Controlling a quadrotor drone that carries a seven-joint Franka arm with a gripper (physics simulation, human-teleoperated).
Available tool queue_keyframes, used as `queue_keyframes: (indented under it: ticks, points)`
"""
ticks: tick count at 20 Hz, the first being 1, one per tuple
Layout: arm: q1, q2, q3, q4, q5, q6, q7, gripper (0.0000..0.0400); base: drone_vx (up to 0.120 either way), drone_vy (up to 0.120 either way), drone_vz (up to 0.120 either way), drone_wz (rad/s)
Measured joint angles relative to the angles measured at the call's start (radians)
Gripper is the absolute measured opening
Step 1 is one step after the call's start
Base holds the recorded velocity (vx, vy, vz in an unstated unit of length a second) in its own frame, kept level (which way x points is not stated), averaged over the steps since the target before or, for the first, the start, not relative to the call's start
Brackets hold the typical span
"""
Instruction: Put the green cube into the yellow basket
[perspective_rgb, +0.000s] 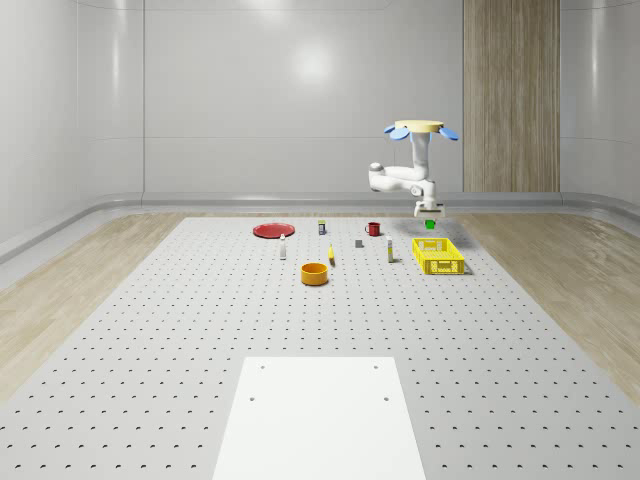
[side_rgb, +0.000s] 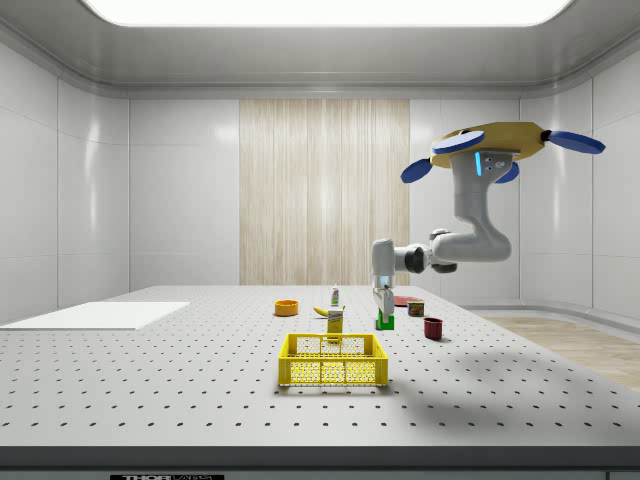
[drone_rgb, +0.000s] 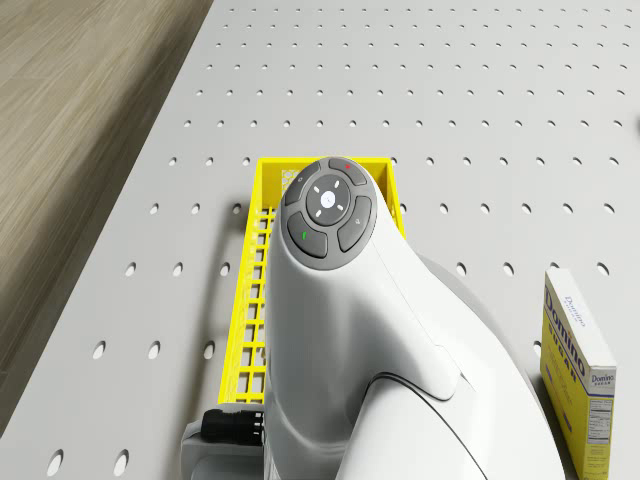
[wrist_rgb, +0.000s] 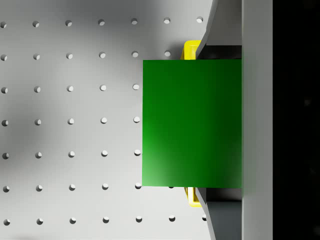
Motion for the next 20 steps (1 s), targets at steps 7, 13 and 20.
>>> queue_keyframes:
  ticks: [7, 13, 20]
  points:
    - [-0.002, -0.011, 0.001, 0.0, 0.004, 0.01, 0.002, 0.0251, 0.12, 0.0, -0.08, 0.0]
    - [-0.004, -0.02, 0.002, 0.001, 0.008, 0.018, 0.003, 0.0251, 0.12, 0.0, -0.047, 0.0]
    - [-0.005, -0.028, 0.003, 0.001, 0.011, 0.026, 0.004, 0.0251, 0.12, 0.0, -0.12, 0.0]
